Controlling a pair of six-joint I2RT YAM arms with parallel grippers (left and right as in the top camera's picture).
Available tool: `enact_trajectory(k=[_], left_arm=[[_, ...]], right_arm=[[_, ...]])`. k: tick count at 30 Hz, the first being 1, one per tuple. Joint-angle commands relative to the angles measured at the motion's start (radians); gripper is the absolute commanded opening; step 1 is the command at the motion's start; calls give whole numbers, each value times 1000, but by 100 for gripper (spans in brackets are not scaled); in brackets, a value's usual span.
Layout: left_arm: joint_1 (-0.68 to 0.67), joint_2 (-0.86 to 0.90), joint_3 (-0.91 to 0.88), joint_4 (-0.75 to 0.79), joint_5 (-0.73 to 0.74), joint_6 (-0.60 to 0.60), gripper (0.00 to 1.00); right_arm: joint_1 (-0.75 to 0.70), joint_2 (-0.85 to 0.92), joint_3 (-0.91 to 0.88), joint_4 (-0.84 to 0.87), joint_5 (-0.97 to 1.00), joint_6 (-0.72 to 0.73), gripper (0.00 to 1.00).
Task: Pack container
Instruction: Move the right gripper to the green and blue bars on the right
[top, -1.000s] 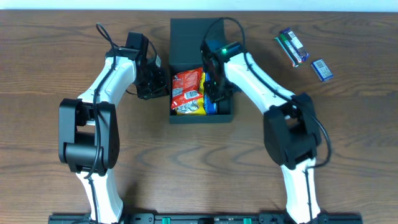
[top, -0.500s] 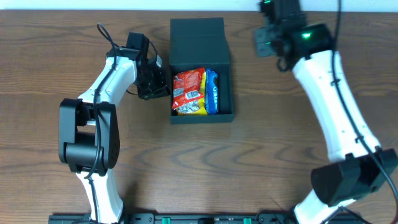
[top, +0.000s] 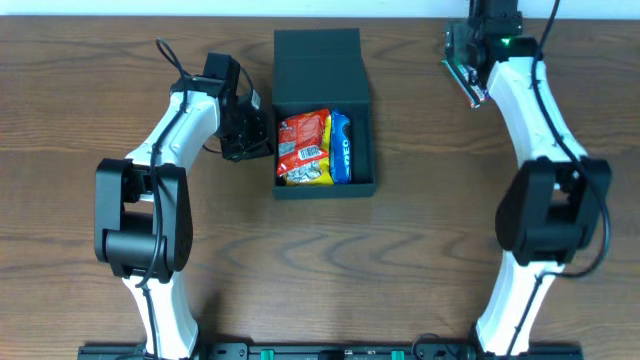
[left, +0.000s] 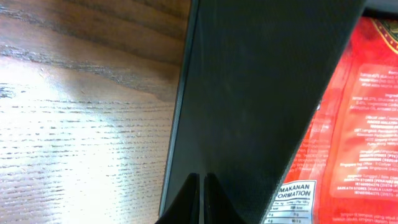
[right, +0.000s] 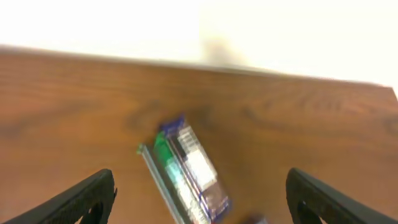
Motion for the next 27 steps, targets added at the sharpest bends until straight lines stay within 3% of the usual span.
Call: enact_trajectory(k=[1,8,18,27], left_arm=[[-8,15,-5,-10,11,2,6],[-8,15,-5,-28,7,3,6],[-8,15,-5,-36,7,2,6],[-8,15,-5,-35,4,3,6]], right_arm=[[-26,54,4,93,11,66,89],[-83,215,124,132,-79,149,97],[-157,377,265,148,-220,517,90],[-165,422,265,145,-343,621,81]])
